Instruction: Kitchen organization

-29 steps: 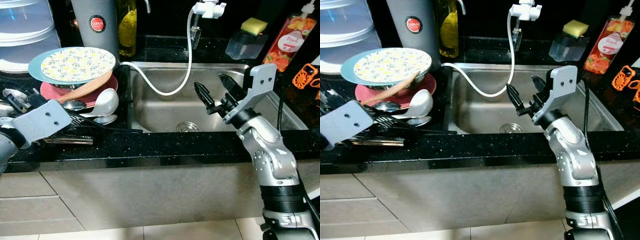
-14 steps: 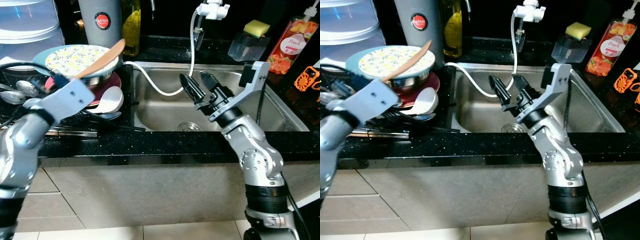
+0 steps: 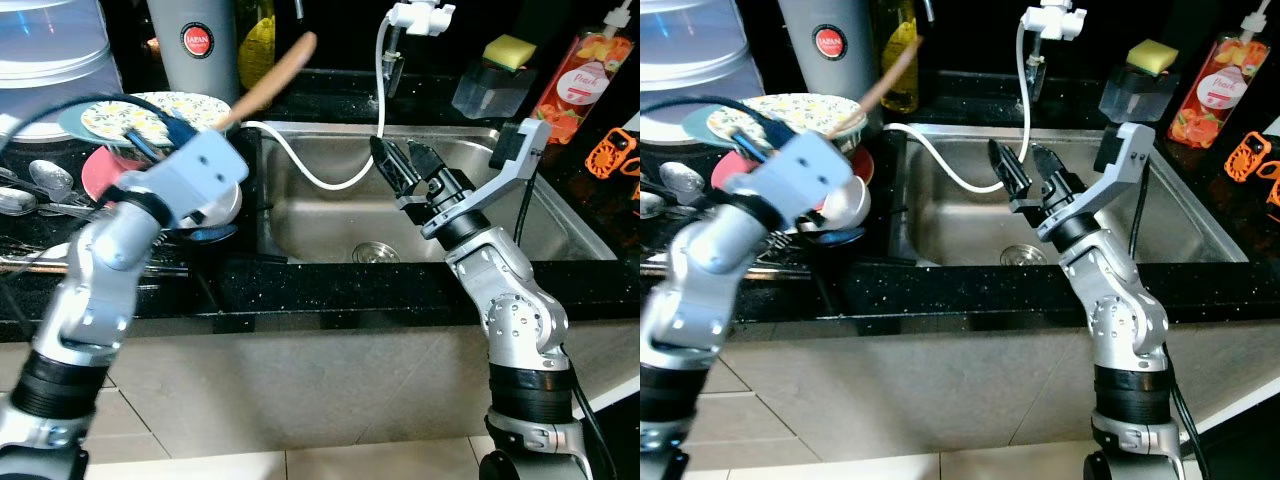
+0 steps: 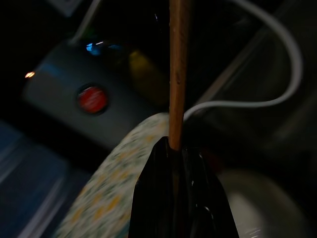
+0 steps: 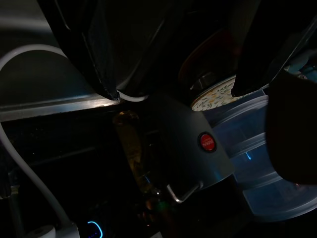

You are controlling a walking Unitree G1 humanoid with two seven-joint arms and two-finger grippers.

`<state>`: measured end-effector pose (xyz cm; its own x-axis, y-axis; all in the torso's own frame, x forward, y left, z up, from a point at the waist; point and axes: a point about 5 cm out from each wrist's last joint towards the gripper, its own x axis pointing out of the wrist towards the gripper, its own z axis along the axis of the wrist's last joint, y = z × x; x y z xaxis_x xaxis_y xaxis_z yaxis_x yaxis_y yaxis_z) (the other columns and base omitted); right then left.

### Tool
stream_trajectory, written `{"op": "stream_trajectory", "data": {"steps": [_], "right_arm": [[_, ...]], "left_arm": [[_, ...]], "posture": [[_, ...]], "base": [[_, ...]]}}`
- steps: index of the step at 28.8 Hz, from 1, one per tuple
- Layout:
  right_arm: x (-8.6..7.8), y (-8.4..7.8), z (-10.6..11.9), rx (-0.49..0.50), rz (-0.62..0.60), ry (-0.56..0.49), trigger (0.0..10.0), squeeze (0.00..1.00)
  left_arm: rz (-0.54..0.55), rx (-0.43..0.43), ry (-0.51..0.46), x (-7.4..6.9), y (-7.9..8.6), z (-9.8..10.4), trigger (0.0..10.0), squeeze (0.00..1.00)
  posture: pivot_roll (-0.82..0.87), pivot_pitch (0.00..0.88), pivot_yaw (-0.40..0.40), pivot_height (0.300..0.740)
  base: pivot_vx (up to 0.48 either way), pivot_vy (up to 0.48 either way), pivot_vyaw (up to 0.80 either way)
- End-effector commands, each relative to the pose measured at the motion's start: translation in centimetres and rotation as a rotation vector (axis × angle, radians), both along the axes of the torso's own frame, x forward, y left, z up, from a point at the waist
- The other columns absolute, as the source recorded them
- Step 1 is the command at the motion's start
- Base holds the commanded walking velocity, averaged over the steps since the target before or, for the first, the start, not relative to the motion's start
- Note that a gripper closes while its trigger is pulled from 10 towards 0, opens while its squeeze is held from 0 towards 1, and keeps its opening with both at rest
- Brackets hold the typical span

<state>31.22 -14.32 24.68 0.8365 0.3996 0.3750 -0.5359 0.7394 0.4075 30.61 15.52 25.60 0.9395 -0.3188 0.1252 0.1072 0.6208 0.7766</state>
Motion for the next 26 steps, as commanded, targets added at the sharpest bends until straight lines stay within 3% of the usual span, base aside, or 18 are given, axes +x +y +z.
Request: {"op": "stream_trajectory", "data": {"steps": [1,7,12,15,23,24,26], "right_arm": [[0.2,-0.3,-0.1,0.012,-0.011,0.021,10.0,0.00],[0.0,-0.5,-0.1,0.010,-0.021,0.023,10.0,0.00],[0.0,-0.9,0.0,0.016,-0.033,0.023,10.0,0.00],[0.0,-0.8,0.0,0.021,-0.034,0.023,10.0,0.00],[0.0,-0.5,0.1,0.029,-0.025,0.019,10.0,0.00],[0.0,-0.6,0.2,0.033,-0.024,0.014,10.0,0.00],[0.1,-0.6,0.2,0.034,-0.024,0.013,10.0,0.00]], "left_arm": [[-0.032,-0.013,0.015,0.2,-1.1,-0.2,10.0,0.00],[-0.110,-0.043,0.058,0.3,-3.5,-1.0,10.0,0.00],[-0.184,-0.087,0.010,0.1,-5.3,0.5,10.0,0.00],[-0.174,-0.055,-0.062,0.3,-5.6,1.6,10.0,0.00],[-0.151,-0.010,-0.104,1.2,-5.5,2.0,10.0,0.00],[-0.111,0.038,-0.155,2.1,-5.0,2.7,10.0,0.00],[-0.095,0.055,-0.174,2.4,-4.8,3.0,10.0,0.00]], "posture": [[0.14,0.000,-0.052,0.740],[0.12,0.000,-0.042,0.740],[0.12,0.000,-0.042,0.740],[0.12,0.000,-0.039,0.740],[0.12,0.000,-0.039,0.740],[0.11,0.000,-0.040,0.740],[0.11,0.000,-0.040,0.740]], "base": [[0.000,0.000,0.00],[0.000,0.000,0.00],[0.000,0.000,0.00],[0.000,0.000,0.00],[0.000,0.000,0.00],[0.000,0.000,0.00],[0.000,0.000,0.00]]}}
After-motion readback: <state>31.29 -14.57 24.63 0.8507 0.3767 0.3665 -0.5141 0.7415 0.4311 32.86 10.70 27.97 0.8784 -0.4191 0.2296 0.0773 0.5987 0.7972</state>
